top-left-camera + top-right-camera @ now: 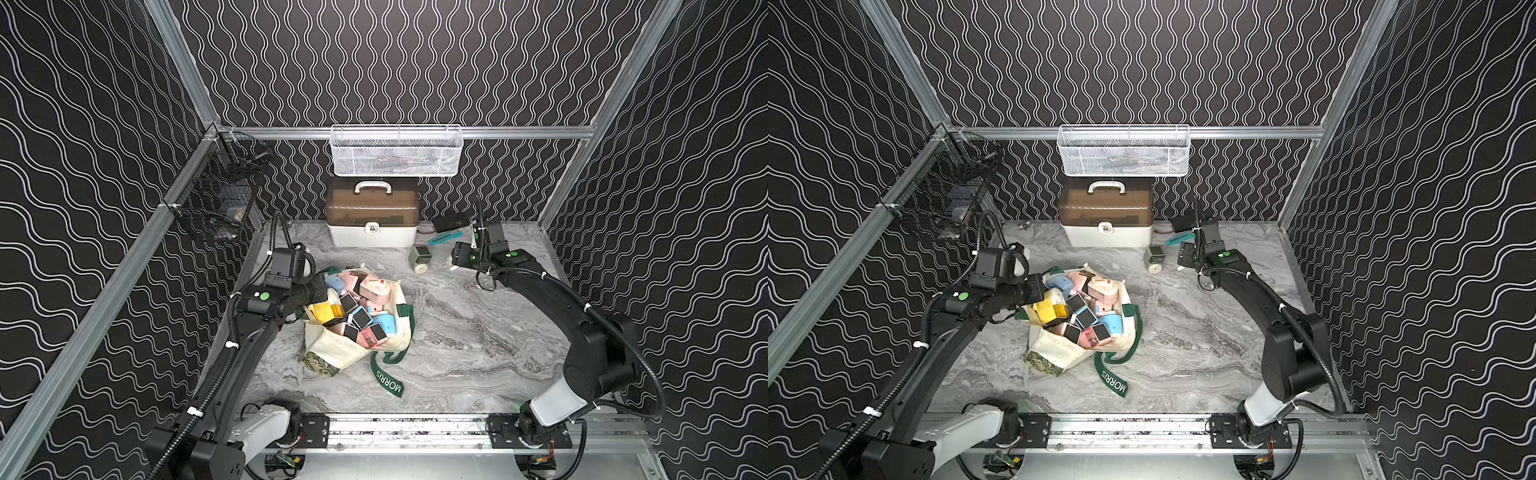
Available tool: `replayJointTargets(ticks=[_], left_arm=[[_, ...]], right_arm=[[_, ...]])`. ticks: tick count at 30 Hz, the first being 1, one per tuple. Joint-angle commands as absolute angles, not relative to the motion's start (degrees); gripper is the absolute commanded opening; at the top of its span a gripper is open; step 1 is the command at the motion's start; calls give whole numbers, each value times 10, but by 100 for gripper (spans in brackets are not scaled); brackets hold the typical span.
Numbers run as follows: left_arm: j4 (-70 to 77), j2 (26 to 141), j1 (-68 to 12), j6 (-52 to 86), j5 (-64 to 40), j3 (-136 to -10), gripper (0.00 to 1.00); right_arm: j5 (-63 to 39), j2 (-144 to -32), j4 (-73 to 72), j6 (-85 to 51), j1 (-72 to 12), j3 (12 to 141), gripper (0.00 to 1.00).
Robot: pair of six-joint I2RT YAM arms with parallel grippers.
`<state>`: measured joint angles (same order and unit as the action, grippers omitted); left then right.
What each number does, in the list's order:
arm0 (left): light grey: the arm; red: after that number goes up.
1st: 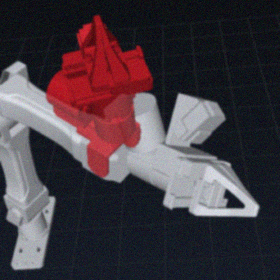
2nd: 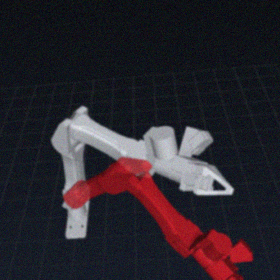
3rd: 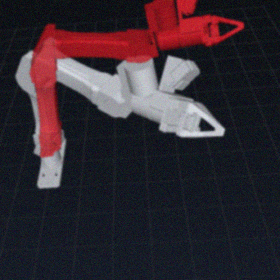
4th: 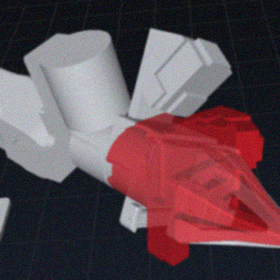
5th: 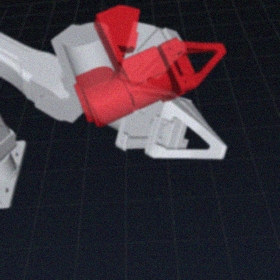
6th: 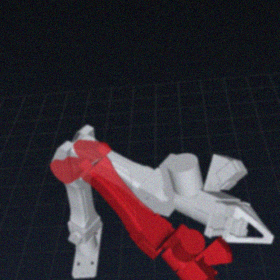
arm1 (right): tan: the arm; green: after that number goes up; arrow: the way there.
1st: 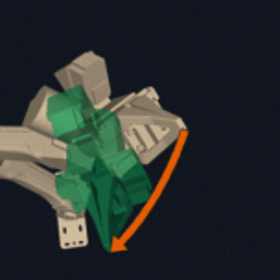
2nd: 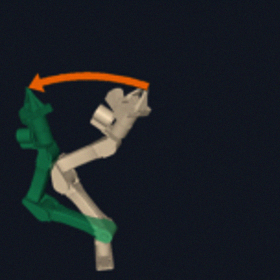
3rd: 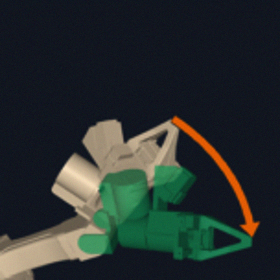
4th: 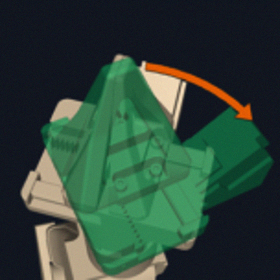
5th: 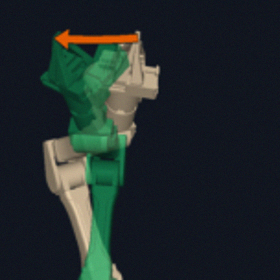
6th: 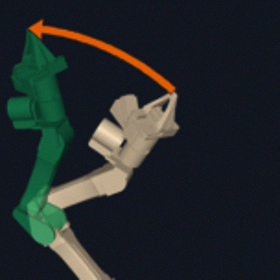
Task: Take out the pencil sharpeners from the tote bags
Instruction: Place the pencil sharpener at the center of the board.
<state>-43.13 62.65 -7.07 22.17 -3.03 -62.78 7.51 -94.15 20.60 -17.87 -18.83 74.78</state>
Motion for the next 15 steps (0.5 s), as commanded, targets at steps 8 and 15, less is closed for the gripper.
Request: replayJointTargets(ticks=[8,15], left_arm=[[-450,625,-69,214,-34,-628,0],[-450,622,-69,214,-34,-629,0]], right_arm=[[-32,-1064,162,-84,-141,809,49],[-90,-1113,152,-60,-132,842,49]])
